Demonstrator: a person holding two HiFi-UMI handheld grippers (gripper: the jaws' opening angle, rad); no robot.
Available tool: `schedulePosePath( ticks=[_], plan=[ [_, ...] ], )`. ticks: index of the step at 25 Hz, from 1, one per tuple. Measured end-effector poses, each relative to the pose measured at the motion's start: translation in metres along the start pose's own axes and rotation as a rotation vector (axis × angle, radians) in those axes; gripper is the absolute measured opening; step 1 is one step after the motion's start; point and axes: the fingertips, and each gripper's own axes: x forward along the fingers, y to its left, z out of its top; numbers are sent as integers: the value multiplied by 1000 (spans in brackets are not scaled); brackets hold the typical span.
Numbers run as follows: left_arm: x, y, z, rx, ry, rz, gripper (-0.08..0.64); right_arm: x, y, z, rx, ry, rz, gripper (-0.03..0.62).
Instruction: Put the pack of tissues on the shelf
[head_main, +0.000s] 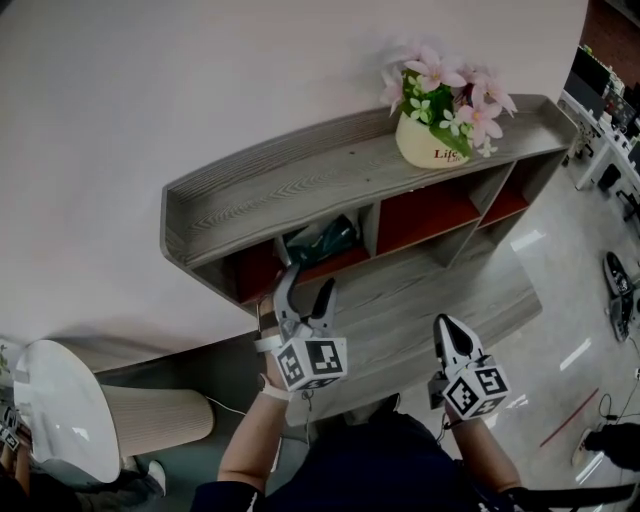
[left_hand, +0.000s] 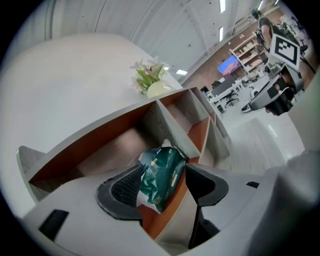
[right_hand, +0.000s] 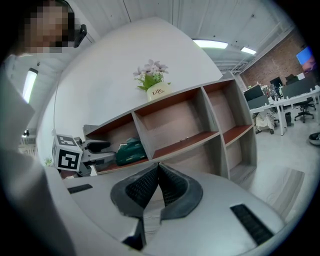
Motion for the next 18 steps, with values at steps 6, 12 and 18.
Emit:
schedulePosePath(
  ticks=[6,12,18],
  plan=[
    [-28,-7,3,-58,-25,-17,287,-5,7,5,-14,-17,3,11],
    [-55,-18,6,-186,-65,-78,284,-7,10,16,-24,-33,-10,11],
    [-80,-11,7,-267,-99,-84,267,-11,22,25,-39,-59,3,11]
  ],
)
